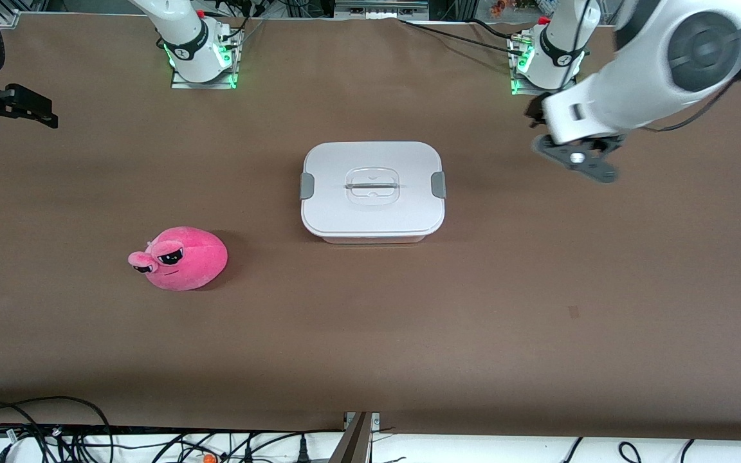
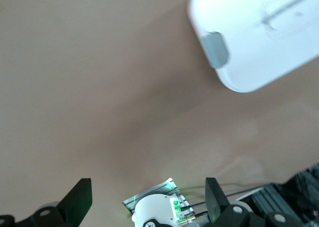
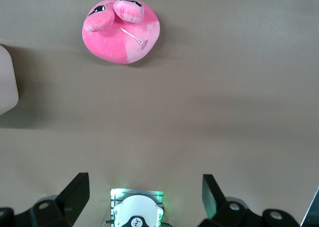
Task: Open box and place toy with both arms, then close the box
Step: 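Reach the left gripper over the white box lid handle, then lower the left gripper and grasp the clear lid handle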
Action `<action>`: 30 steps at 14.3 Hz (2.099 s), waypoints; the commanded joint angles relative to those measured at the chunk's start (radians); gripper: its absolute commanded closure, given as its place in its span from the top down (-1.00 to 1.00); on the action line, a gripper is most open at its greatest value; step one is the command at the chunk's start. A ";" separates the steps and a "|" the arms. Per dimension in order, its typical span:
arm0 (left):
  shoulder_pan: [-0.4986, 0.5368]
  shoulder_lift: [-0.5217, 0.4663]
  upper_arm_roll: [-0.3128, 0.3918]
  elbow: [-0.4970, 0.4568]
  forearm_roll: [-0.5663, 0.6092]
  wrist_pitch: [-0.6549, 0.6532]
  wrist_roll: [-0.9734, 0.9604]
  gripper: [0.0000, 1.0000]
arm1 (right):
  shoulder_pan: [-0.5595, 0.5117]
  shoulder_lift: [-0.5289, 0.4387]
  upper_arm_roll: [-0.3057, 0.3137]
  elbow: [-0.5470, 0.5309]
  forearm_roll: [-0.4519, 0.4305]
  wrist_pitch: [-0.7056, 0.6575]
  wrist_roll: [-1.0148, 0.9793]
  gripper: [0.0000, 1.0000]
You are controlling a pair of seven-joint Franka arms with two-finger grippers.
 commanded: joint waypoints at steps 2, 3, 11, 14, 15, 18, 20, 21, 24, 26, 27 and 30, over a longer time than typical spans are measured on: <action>-0.144 0.141 0.004 0.087 -0.018 0.062 0.051 1.00 | -0.005 0.008 0.000 0.017 0.007 -0.003 -0.008 1.00; -0.186 0.175 0.004 0.110 -0.016 0.091 0.053 1.00 | -0.005 0.008 -0.002 0.017 0.007 -0.003 -0.010 1.00; -0.359 0.284 0.006 0.118 0.013 0.451 0.335 1.00 | 0.003 0.016 0.001 0.015 0.010 -0.003 -0.013 1.00; -0.392 0.327 0.004 0.105 0.054 0.556 0.395 1.00 | 0.004 0.034 0.001 0.014 0.013 0.000 -0.011 1.00; -0.399 0.344 0.006 0.102 0.056 0.588 0.398 1.00 | 0.004 0.046 0.001 0.015 0.013 0.000 -0.011 1.00; -0.421 0.391 0.004 0.094 0.085 0.633 0.399 1.00 | 0.004 0.065 0.001 0.015 0.011 -0.005 -0.013 1.00; -0.423 0.410 0.004 0.092 0.086 0.633 0.433 1.00 | 0.006 0.066 0.001 0.015 0.011 -0.005 -0.013 1.00; -0.419 0.410 0.004 0.092 0.086 0.633 0.461 1.00 | 0.006 0.068 0.001 0.015 0.011 -0.005 -0.011 1.00; -0.422 0.408 0.004 0.091 0.085 0.633 0.493 -0.59 | 0.006 0.071 0.003 0.015 0.013 -0.003 -0.011 1.00; -0.436 0.408 0.006 0.089 0.085 0.625 0.484 -0.86 | 0.007 0.074 0.003 0.015 0.013 -0.003 -0.011 1.00; -0.433 0.408 0.004 0.083 0.083 0.625 0.484 -1.00 | 0.007 0.074 0.003 0.015 0.013 -0.005 -0.011 1.00; -0.433 0.404 0.004 0.082 0.083 0.622 0.484 -1.00 | 0.007 0.074 0.003 0.015 0.013 -0.005 -0.011 1.00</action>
